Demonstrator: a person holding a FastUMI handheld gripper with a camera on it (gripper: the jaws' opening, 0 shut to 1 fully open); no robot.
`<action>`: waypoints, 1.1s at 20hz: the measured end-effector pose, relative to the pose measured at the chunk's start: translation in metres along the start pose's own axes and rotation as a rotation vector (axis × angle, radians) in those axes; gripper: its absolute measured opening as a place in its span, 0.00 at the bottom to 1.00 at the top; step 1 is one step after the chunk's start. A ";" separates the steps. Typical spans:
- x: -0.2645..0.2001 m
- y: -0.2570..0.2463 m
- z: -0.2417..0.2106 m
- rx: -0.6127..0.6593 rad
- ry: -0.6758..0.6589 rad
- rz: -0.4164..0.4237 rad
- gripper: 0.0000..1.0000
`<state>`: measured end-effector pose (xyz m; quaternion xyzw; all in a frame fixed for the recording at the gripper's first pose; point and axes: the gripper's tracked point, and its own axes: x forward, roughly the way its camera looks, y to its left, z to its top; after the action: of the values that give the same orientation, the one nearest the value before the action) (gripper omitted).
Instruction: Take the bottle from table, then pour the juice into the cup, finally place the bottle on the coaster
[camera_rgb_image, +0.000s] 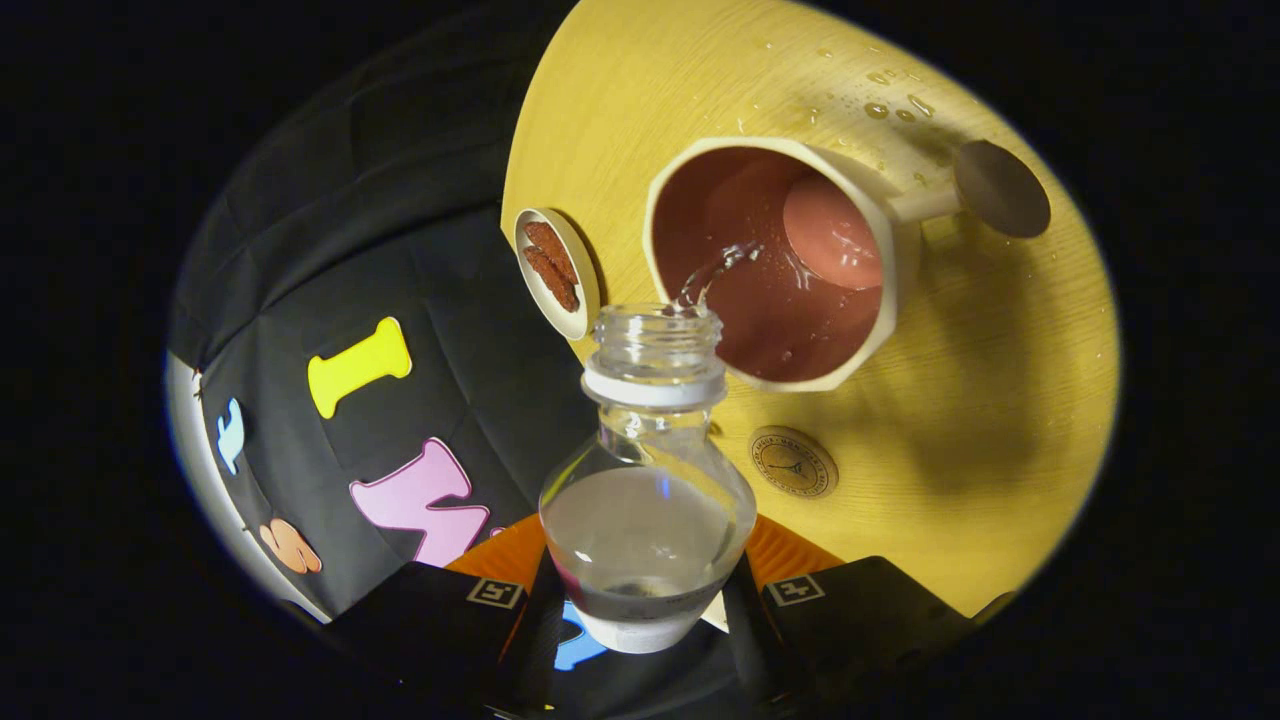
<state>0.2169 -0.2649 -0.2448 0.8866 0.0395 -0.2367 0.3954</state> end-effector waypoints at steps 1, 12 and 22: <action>0.001 0.002 -0.002 0.019 0.005 0.001 0.73; -0.001 0.020 -0.004 0.239 0.025 0.042 0.73; -0.014 0.042 0.014 0.438 0.042 0.061 0.73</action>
<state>0.2096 -0.3016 -0.2179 0.9568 -0.0313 -0.2091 0.1996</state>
